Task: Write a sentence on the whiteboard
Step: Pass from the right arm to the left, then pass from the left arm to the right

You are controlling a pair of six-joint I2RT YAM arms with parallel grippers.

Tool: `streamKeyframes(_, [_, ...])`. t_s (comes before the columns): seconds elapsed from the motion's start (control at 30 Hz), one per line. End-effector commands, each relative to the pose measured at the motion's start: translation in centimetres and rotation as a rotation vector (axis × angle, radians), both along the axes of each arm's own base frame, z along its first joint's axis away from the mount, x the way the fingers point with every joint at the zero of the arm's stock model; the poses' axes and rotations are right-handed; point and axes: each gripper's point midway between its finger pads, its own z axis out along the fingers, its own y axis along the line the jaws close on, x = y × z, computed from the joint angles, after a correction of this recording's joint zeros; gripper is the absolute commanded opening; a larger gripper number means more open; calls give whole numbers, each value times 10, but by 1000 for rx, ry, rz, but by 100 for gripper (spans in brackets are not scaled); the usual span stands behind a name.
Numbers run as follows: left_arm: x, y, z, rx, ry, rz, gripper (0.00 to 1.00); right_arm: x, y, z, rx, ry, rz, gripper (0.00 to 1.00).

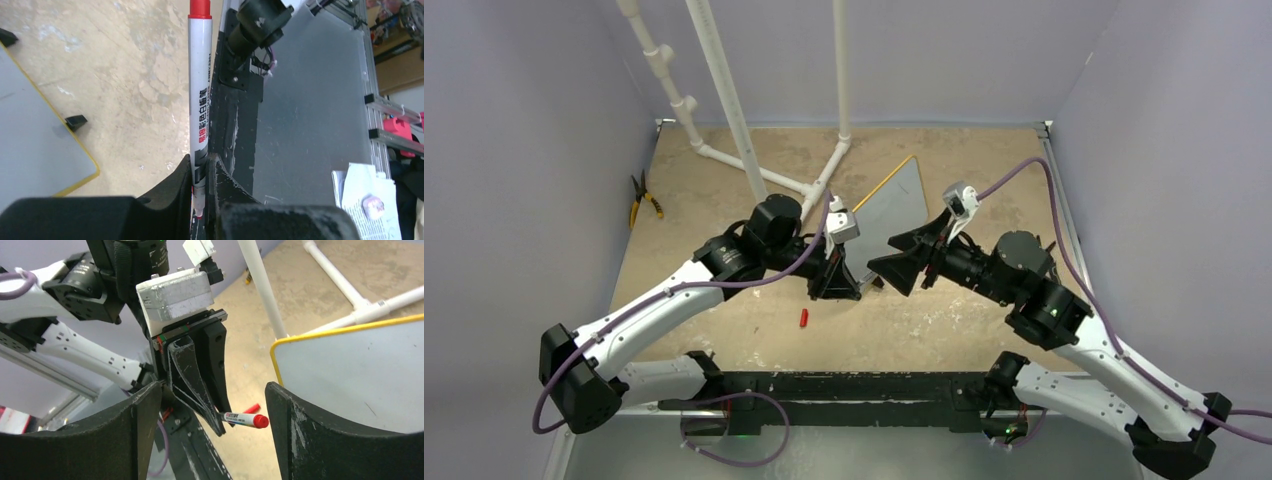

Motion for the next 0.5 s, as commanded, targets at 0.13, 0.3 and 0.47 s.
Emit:
streamKeyframes(0.13, [-37, 2, -20, 15, 34, -209, 0, -39, -3, -42, -260, 114, 206, 78])
streamKeyframes(0.3, [-52, 3, -27, 29, 72, -277, 0, -65, 7, -55, -264, 147, 382, 73])
streamKeyframes(0.47, [-61, 2, -32, 40, 81, -320, 0, -71, 15, -65, -280, 174, 453, 60])
